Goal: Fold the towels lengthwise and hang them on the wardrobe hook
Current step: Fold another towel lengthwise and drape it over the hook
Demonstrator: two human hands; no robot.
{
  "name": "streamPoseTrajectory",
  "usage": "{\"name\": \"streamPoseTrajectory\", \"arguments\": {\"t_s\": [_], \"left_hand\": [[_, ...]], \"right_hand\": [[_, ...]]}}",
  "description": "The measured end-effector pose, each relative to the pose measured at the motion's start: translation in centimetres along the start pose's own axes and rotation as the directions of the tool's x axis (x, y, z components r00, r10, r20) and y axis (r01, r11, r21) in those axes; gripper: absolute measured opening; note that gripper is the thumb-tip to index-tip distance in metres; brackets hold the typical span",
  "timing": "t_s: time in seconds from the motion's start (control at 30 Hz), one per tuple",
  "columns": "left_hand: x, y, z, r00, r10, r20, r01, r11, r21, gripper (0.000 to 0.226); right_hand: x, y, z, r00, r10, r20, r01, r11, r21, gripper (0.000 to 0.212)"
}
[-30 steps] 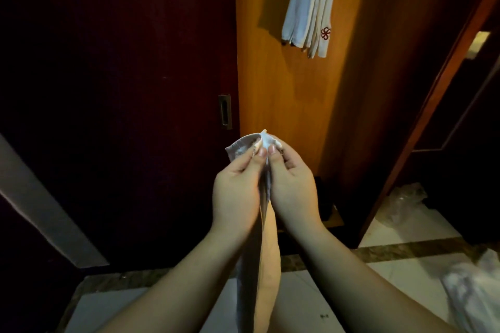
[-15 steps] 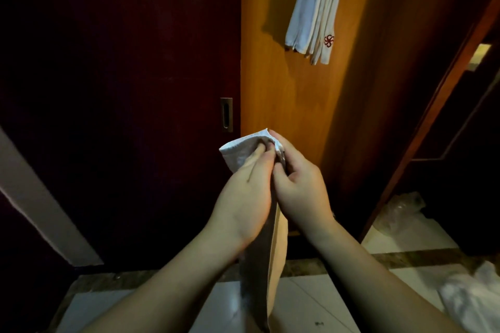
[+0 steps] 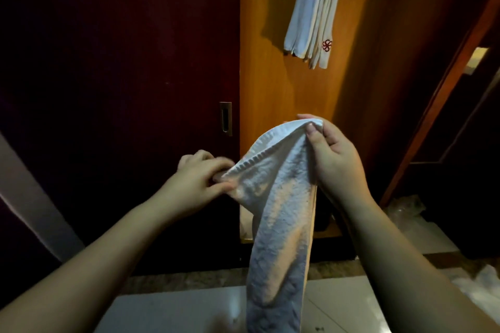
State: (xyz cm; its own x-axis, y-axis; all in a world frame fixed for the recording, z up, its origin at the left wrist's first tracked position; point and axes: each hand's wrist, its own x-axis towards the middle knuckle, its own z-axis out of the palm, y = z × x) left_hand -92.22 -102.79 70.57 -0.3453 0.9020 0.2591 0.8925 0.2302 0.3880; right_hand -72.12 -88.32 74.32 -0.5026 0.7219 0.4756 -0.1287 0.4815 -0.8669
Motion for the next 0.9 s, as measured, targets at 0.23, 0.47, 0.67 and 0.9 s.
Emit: {"name": "streamPoseTrajectory", "arguments": {"t_s": [0.23,0.47,0.67,0.9], "left_hand": [[0.0,-2.0,-2.4,0.982,0.191,0.009,-0.188,0.973,-0.136,0.039],[0.2,1.3,-4.6,0.939,-0.134,-0.316,-0.174,0.608,-0.775,0.013],[0.8,4.5,-4.7,0.825,-0.385,-0.414,-0.213,0.466,-0.859,0.024],[1.2,5.1,-5.3,0.737,-0.414,-0.534,-0.229,0.590,-0.774,0.026]], "right_hand": [[0.8,0.4,-2.1,0.999,0.052,0.017,-0.053,0.996,0.073,0.022],[1.1,0.5,-3.5,0.998,0.068,-0.001,-0.067,0.978,0.197,0.023],[1.8,0.3,-2.8,0.999,0.040,-0.037,-0.027,0.959,0.284,0.031],[2.4,0.3,-1.0,0.965,-0.067,-0.252,0.092,0.992,0.086,0.024]]}}
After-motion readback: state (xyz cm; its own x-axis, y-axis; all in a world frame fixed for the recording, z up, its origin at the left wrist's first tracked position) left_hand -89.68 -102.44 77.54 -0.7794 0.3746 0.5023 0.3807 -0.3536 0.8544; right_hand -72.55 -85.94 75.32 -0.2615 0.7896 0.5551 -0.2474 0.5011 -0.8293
